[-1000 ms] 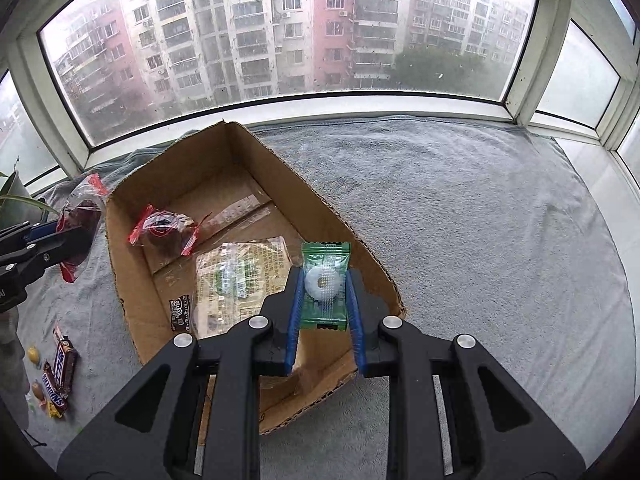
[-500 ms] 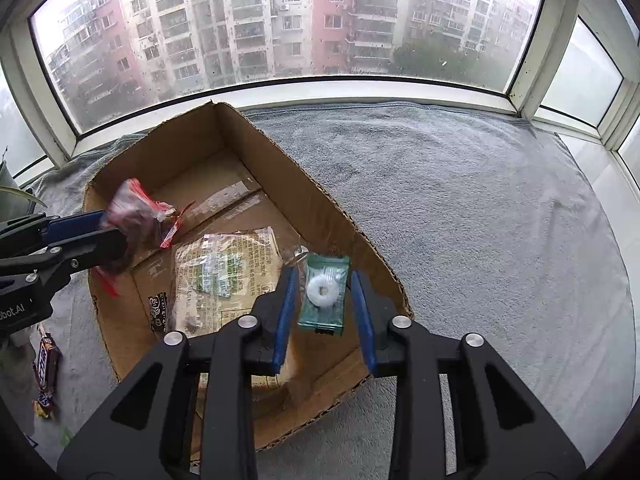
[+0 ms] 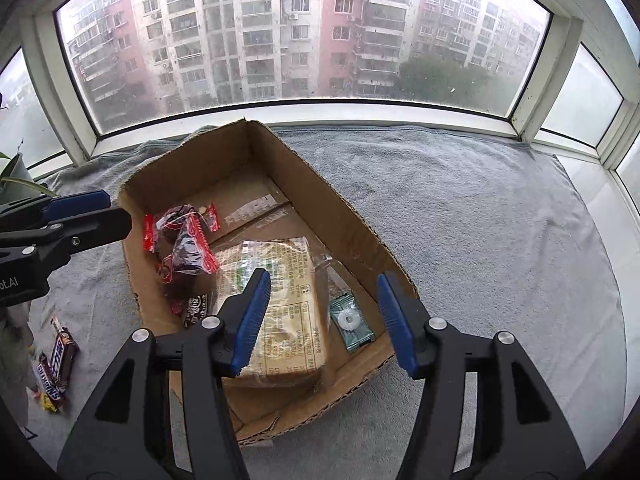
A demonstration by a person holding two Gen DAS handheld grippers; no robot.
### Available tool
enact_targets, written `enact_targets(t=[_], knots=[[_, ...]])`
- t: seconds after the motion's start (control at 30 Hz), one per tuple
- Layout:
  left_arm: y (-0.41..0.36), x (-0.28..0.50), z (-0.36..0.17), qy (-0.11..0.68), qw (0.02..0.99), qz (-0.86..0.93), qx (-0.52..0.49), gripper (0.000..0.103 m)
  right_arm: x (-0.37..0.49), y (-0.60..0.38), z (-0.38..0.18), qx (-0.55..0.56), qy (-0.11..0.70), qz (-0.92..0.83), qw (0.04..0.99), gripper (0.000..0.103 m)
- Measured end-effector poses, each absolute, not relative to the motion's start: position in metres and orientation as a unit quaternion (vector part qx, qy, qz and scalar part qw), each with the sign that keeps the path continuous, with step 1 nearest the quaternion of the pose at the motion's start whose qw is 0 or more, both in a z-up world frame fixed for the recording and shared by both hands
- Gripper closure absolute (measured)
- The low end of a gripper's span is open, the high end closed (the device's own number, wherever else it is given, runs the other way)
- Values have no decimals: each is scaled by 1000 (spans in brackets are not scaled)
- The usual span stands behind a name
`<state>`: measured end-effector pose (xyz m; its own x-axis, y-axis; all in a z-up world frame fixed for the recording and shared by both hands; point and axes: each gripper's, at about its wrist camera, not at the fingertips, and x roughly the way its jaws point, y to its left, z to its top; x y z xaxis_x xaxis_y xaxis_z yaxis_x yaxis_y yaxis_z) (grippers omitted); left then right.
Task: Organize snacks
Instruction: 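Carry both snacks into the box and open both tools to release them, then move both tools back over the remaining snacks on the blanket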
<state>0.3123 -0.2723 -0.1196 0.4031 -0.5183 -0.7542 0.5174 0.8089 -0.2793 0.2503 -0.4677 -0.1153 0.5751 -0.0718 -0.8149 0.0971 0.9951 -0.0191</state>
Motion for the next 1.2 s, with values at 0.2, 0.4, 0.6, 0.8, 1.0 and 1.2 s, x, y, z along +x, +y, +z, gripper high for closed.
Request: enact_targets(t=[0.2,0.4,0.6,0.8,1.0,1.2], knots=[[-251,298,-92,432,849,-304,-5,50,227,-445,-84,10,437,-22,899,45],[-209,270,-64,411,864,-291,-6,50,193,-412,-61,11,416,19,909,45],[-155,238,-49,397,879,-264,-8,50,162,-370,-51,-4,411,59,910,45],[-101,203,-46,396,888,-232,-13,50,134,-326,-55,-33,415,100,904,31],[-53,172,-62,407,891,-199,-20,50,110,-283,-72,-63,430,136,890,31],[-9,143,-96,437,885,-153,-44,50,95,-252,-114,-49,472,160,866,31]])
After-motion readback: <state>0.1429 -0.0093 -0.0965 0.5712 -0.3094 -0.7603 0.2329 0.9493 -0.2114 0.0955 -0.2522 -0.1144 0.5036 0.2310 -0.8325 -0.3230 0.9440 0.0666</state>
